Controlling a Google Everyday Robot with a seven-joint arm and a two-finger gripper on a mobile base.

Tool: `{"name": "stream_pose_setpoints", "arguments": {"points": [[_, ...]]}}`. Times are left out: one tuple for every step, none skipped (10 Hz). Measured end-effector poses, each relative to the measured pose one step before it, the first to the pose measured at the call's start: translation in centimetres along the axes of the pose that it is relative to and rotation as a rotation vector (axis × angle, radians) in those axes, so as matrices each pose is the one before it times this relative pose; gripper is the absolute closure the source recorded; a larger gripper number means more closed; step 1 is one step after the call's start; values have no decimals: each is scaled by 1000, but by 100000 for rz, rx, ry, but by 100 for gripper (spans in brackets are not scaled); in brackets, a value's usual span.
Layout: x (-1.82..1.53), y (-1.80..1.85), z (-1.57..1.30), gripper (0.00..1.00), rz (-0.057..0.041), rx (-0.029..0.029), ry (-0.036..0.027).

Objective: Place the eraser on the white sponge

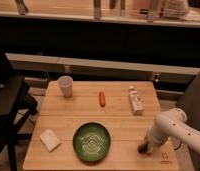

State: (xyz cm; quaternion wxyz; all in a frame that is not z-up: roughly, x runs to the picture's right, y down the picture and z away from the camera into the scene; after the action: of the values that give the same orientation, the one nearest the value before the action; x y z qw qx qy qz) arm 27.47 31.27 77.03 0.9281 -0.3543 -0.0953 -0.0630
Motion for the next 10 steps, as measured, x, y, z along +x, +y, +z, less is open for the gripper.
{"name": "stream_pose_setpoints", "arguments": {"points": [[32,4,-72,94,144,67,66],[249,-313,-677,94,336,1019,774],[294,-254,-1057,97,501,516,1006],[317,-579,-1221,100,65,566,1009],[75,-821,-982,100,-645,652,666],[-62,-405,-341,100,-462,194,405],[95,-135,-58,100,-100,229,350],[222,-76,41,100,-43,73,551],[88,-586,-110,100,-523,486,727],[67,-600,-352,100,-568,220,1016]]}}
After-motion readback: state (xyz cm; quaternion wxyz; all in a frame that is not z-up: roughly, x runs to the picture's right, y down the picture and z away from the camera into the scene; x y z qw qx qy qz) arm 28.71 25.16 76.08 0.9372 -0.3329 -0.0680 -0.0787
